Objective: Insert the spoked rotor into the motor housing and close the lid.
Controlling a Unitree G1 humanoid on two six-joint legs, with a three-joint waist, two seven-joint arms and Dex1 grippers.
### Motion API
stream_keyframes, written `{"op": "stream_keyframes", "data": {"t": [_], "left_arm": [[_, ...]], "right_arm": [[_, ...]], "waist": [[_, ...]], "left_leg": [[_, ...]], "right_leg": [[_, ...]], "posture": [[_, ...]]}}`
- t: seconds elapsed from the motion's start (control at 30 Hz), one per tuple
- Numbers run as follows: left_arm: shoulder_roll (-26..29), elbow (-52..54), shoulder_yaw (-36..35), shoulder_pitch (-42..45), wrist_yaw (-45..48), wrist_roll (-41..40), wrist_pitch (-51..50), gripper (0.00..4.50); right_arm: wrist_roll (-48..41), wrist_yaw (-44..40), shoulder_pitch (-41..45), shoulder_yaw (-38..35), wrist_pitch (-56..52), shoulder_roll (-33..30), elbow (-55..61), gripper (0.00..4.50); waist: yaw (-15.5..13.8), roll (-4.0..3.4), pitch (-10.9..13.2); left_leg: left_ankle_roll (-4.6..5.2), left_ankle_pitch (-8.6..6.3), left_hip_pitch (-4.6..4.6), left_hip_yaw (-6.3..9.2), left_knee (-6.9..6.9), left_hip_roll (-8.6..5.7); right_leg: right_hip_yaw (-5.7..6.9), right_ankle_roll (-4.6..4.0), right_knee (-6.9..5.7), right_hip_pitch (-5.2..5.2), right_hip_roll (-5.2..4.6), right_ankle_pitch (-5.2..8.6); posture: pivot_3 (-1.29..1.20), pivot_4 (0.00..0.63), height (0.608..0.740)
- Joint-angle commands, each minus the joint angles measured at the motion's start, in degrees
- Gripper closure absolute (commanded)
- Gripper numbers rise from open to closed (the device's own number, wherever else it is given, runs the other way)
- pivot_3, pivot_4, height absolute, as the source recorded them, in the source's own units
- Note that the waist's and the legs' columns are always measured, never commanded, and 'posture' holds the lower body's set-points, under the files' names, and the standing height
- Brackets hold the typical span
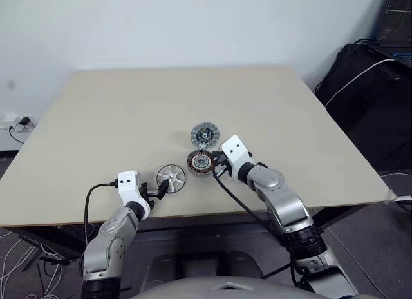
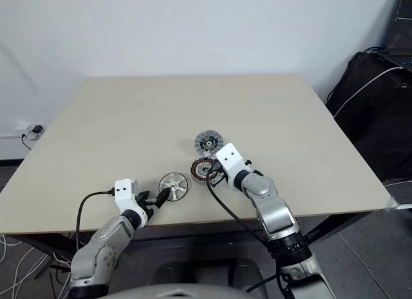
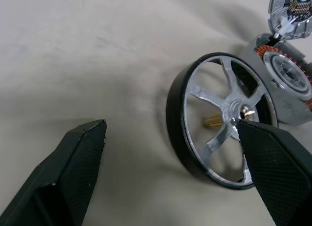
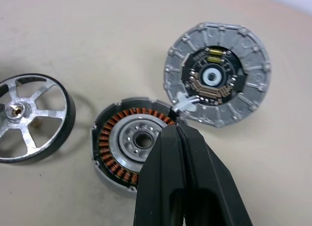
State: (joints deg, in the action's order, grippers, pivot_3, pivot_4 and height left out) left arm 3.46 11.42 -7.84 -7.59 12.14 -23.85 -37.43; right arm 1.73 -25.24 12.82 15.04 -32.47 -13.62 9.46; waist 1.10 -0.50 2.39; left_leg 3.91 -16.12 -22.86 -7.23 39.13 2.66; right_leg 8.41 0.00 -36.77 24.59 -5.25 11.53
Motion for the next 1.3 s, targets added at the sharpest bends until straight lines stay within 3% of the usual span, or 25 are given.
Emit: {"op": "stream_keyframes", "data": {"t": [0.03,0.47,0.57,0.97,1.3], "left_arm": [[-1.1,0.2,-0.9,1.8,0.0,-3.5,-3.0,0.00],[-7.7,1.8,-5.9,1.5,-2.8,-14.5,-9.2,0.00],[-9.8,2.4,-7.8,0.6,-4.7,-17.2,-9.2,0.49],[-13.1,-1.0,-10.3,0.2,-9.5,-26.9,-5.9,4.42],[-10.8,0.0,-7.5,-0.2,-9.8,-28.0,-2.5,4.46]], "right_arm": [[-0.7,0.0,-0.7,-1.1,-0.6,-0.9,3.9,4.45],[-1.3,0.7,-2.1,-1.2,-2.2,-1.7,5.6,4.45],[-1.3,0.8,-2.1,-1.2,-2.3,-1.9,5.5,4.50],[-1.4,0.7,-1.4,-0.9,-2.5,-2.1,5.2,4.50],[-1.5,1.1,-1.6,-1.4,-2.6,-2.3,5.5,4.50]], "waist": [[0.0,0.01,0.0],[-0.2,0.09,0.0],[-0.2,0.17,0.1],[-0.3,0.35,0.2],[-0.3,0.36,0.2]], "left_leg": [[0.00,0.00,0.00,0.00,0.00,0.00],[0.02,0.00,0.00,0.05,0.04,-0.04],[0.03,0.00,0.00,0.05,0.05,-0.04],[0.04,0.00,-0.02,0.10,0.09,-0.06],[0.04,0.00,-0.02,0.11,0.09,-0.06]], "right_leg": [[0.00,0.00,0.00,0.00,0.00,0.00],[0.00,0.00,0.01,-0.04,-0.01,0.00],[-0.01,0.00,0.02,-0.03,-0.01,0.00],[0.00,0.00,0.02,-0.05,-0.02,0.00],[0.00,0.00,0.01,-0.06,0.00,0.00]], "posture": [[0.00,0.000,0.740],[0.00,0.000,0.740],[0.00,0.000,0.740],[0.00,0.000,0.740],[0.00,0.000,0.740]]}}
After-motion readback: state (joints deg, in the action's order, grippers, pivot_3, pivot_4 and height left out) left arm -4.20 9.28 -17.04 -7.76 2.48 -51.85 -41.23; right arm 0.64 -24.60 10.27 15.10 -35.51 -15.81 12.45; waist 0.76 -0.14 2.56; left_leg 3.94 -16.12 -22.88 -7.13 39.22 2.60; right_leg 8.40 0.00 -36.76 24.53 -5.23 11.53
